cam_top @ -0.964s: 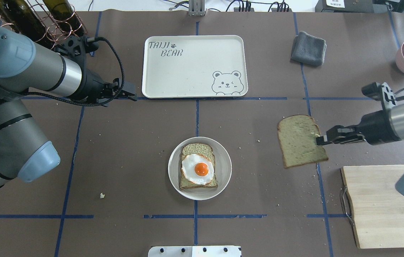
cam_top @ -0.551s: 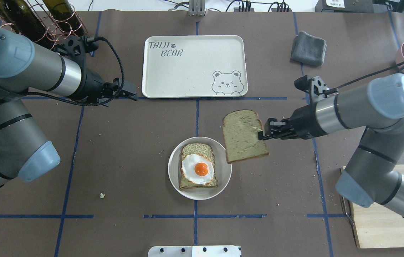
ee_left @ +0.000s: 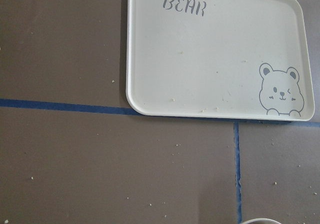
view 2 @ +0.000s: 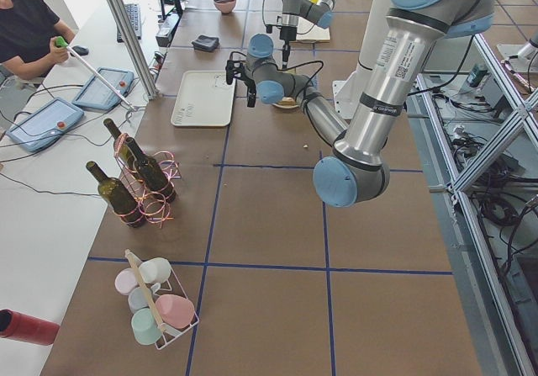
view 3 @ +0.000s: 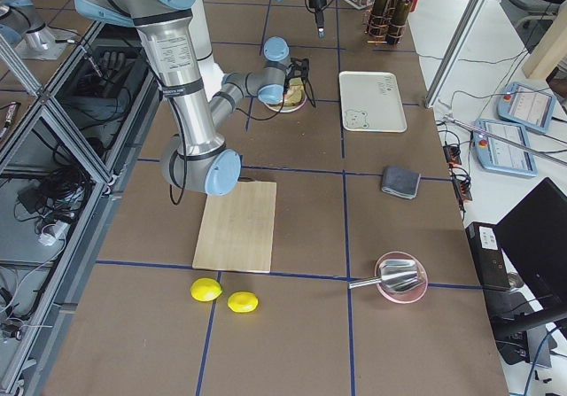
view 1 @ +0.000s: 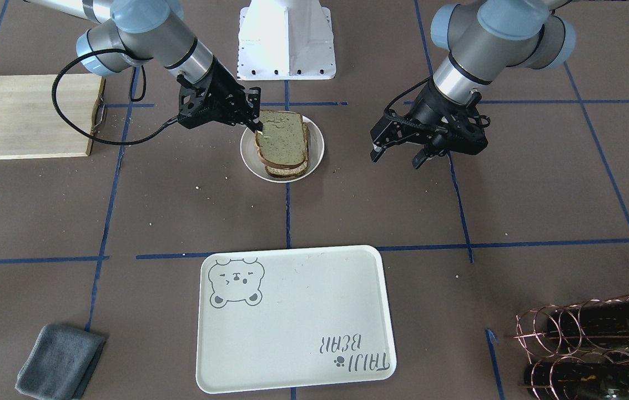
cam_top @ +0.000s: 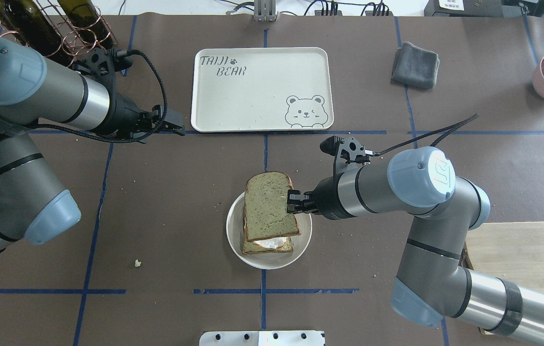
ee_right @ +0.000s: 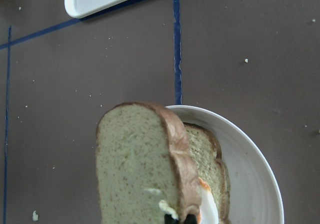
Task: Make sandwich and place on tray
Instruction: 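Lower the bread slice onto the egg and open the right gripper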
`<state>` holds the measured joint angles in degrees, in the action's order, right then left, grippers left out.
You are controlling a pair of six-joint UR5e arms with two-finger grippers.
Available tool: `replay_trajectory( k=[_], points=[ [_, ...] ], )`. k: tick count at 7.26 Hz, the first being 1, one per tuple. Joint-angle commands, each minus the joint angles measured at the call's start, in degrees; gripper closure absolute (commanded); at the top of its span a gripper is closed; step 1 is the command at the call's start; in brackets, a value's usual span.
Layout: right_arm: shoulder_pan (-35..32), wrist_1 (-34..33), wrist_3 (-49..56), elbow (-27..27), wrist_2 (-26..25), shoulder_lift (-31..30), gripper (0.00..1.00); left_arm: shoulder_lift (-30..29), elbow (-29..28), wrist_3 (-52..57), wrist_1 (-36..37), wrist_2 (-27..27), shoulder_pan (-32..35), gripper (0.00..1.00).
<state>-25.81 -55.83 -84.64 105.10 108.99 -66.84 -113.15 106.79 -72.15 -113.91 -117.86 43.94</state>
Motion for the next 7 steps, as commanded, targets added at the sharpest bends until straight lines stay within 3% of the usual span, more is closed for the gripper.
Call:
replay_trajectory(
  k=[1, 3, 4, 6, 7],
  points=[
    [1.20, -1.30, -0.09, -1.65, -0.80, 0.65, 1.00, 0.03, 0.00, 0.00, 0.00, -0.01, 0.00, 0.00],
    [2.25, -1.65, -0.17, -1.83, -1.94, 0.57, 1.00, 0.03, 0.00, 0.00, 0.00, -0.01, 0.00, 0.00],
    [2.60, -1.57, -2.87, -1.83, -1.94, 0.57, 0.64, 0.03, 0.00, 0.08, -0.09, -0.01, 0.00, 0.00],
    [3.05, -1.65, -4.66, -1.83, -2.81, 0.66, 0.11, 0.03, -0.09, 0.08, 0.00, -0.01, 0.00, 0.00],
    [2.70, -1.74, -4.57, -1.57, -3.08, 0.66, 0.00, 0.03, -0.18, 0.08, -0.09, -0.01, -0.08, 0.00]
  ],
)
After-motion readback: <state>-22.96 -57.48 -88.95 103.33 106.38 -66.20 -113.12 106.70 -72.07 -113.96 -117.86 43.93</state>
